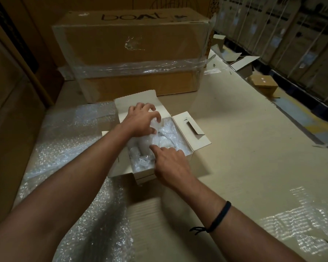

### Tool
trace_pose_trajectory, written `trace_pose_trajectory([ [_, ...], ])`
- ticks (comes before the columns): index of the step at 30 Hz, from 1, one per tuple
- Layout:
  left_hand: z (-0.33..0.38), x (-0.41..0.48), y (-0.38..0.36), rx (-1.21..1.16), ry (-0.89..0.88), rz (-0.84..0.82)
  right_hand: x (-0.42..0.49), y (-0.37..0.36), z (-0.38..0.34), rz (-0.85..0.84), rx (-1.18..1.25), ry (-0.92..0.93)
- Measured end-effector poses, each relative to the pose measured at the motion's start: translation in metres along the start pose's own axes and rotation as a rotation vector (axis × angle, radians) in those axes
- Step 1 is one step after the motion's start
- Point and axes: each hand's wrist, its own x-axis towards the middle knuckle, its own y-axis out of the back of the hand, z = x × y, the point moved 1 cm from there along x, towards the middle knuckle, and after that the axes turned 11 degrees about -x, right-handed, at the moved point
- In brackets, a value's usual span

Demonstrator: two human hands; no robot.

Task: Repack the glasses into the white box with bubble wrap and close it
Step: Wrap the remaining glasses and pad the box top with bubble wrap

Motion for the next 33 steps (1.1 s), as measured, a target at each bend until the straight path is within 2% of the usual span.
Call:
trace_pose_trajectory([
  [5,0.001,0.003,0.001,0.025,-0.006,0.054,0.003,-0.003,0.005,-0.075,0.007,-0.021],
  [8,-0.007,0.0,-0.001,-0.017,-0.014,0.004,0.005,0.0,0.008,-0.109,0.006,-0.01],
  [11,-0.017,-0.005,-0.001,-0.163,0.01,-0.089,0.009,0.003,0.008,-0.139,-0.024,-0.002],
  [14,-0.021,-0.011,0.002,-0.291,0.02,0.011,0.012,0.006,0.006,-0.186,-0.031,-0.022],
  [17,-0.017,-0.015,0.006,-0.187,-0.059,0.129,0.013,0.011,0.003,-0.214,-0.046,-0.028],
  [20,-0.012,-0.015,0.007,-0.055,-0.154,0.103,0.014,0.016,0.001,-0.269,-0.075,-0.006],
  [25,0.0,-0.008,0.001,0.149,-0.169,0.111,0.024,0.018,-0.001,-0.355,-0.12,-0.019],
  [27,0.003,-0.006,-0.001,0.152,-0.155,0.116,0.027,0.02,-0.003,-0.373,-0.141,-0.013],
  [30,-0.002,-0.007,0.0,0.038,-0.131,0.087,0.029,0.023,-0.003,-0.384,-0.177,-0.006],
  [33,-0.008,-0.009,0.001,-0.037,-0.074,-0.061,0.03,0.021,-0.004,-0.41,-0.204,0.009],
])
